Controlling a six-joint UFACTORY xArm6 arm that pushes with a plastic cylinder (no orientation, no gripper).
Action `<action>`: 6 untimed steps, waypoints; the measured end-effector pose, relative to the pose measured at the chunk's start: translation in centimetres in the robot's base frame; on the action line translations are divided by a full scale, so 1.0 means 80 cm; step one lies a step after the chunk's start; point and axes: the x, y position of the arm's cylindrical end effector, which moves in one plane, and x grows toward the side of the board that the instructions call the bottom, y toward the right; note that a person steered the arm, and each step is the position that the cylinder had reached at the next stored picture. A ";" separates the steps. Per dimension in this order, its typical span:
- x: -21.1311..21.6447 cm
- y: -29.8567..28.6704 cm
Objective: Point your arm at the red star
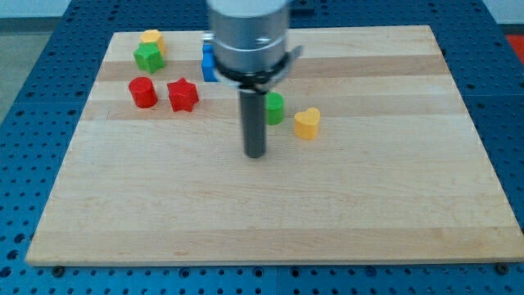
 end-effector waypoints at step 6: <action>-0.175 -0.292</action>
